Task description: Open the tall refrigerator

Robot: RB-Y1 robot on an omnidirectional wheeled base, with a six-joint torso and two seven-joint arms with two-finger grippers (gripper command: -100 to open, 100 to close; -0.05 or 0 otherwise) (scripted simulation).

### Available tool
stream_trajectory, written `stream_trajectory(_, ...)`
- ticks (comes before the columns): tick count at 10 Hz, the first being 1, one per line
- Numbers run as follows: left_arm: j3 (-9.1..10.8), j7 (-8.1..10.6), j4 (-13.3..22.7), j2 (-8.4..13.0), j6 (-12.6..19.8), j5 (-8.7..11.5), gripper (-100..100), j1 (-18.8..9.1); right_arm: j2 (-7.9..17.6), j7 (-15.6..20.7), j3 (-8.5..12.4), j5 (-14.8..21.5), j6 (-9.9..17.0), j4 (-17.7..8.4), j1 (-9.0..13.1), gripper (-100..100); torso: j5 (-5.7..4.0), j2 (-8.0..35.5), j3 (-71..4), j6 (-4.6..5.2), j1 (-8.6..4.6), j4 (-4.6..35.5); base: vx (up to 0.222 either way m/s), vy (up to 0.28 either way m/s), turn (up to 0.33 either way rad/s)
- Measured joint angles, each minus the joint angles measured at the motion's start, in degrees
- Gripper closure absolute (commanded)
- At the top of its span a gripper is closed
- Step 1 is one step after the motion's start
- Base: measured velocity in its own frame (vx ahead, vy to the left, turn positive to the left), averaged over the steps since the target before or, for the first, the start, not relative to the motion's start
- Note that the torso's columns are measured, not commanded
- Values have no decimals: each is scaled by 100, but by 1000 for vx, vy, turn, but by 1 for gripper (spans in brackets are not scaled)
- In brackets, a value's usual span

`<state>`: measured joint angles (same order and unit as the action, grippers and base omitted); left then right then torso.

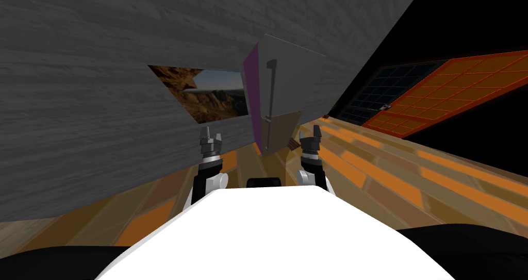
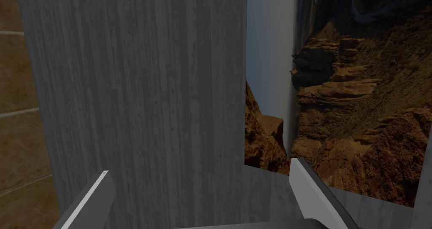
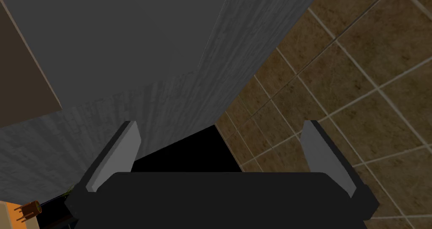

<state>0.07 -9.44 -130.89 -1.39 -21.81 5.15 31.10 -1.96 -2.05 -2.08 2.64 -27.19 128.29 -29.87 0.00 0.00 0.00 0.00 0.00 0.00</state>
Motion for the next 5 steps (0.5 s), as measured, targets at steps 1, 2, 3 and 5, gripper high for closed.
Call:
stream_trajectory(1,0,0,0,0,0,0,0,0,0,0,0,0,0,0,0,0,0,232,-467,0,0,235,0,0,0)
stream_trajectory(2,0,0,0,0,0,0,0,0,0,0,0,0,0,0,0,0,0,597,-1200,0,0,600,0,0,0)
stream_trajectory(3,0,0,-1,0,0,0,0,0,0,0,0,0,0,1,0,0,0,1003,-2014,0,0,1006,0,0,0)
stream_trajectory(5,0,0,-1,0,0,0,0,0,0,0,0,0,0,1,0,0,0,1845,-3692,0,0,1846,0,0,0)
